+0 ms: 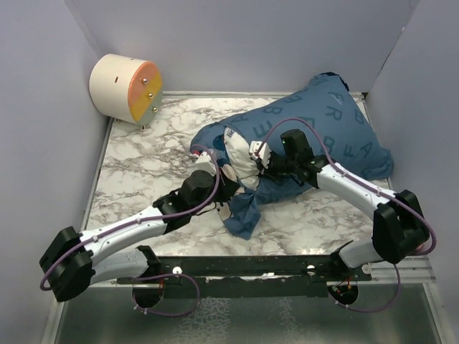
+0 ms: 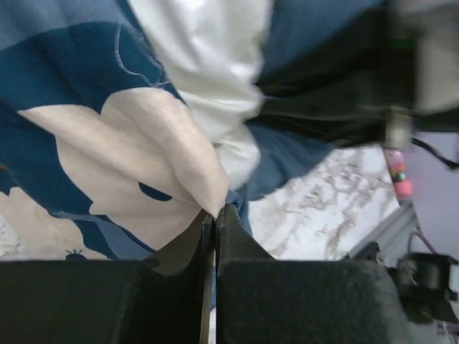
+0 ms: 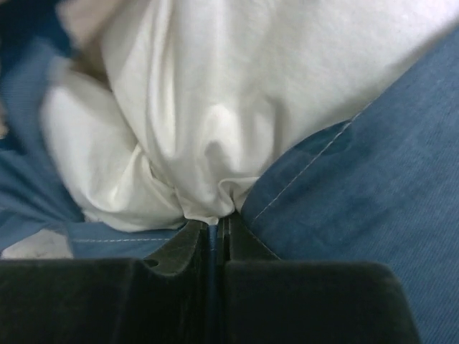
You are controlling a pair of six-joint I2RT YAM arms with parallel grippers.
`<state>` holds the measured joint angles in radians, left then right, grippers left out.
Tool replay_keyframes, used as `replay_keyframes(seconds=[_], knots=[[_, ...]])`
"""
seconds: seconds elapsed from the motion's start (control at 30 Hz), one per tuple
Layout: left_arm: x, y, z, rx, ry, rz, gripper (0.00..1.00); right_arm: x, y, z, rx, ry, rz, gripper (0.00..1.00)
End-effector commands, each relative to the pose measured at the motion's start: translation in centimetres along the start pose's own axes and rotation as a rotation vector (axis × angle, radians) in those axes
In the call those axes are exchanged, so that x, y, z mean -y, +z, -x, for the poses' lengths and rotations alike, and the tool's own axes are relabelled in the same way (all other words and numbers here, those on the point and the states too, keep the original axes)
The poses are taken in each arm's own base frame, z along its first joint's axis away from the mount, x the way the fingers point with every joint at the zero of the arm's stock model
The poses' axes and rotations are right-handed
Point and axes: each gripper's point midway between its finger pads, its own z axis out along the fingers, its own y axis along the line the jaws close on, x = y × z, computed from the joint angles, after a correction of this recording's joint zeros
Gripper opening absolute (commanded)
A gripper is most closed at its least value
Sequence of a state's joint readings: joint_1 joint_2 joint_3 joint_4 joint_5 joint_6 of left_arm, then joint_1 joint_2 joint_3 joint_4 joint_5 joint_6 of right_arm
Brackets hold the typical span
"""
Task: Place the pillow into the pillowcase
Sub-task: Stuff the pillow into the pillowcase.
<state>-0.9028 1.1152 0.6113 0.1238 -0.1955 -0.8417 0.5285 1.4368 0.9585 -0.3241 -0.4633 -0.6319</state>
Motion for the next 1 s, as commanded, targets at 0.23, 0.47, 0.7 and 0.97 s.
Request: replay_keyframes(seconds=[0.23, 0.47, 0.7, 0.97], knots=[[13.4, -4.6, 7.0, 0.102, -0.048, -0.517, 0.00, -7.5, 3.5, -7.8, -0.194, 0.229, 0.351, 0.01], [8.2, 0.8, 6.4, 0.143, -0.187, -0.421, 0.00, -11.9, -0.3, -1.9, 0.037, 0.243, 0.679, 0.19], [1.6, -3.3, 7.6, 0.212, 0.023, -0.110, 0.61, -3.7, -8.3, 3.4, 0.169, 0.108, 0.386, 0.55], [3.1, -9.5, 10.4, 0.279, 0.155, -0.164, 0.62, -2.2, -12.9, 12.4, 0.408, -0.040, 0.314, 0.70]])
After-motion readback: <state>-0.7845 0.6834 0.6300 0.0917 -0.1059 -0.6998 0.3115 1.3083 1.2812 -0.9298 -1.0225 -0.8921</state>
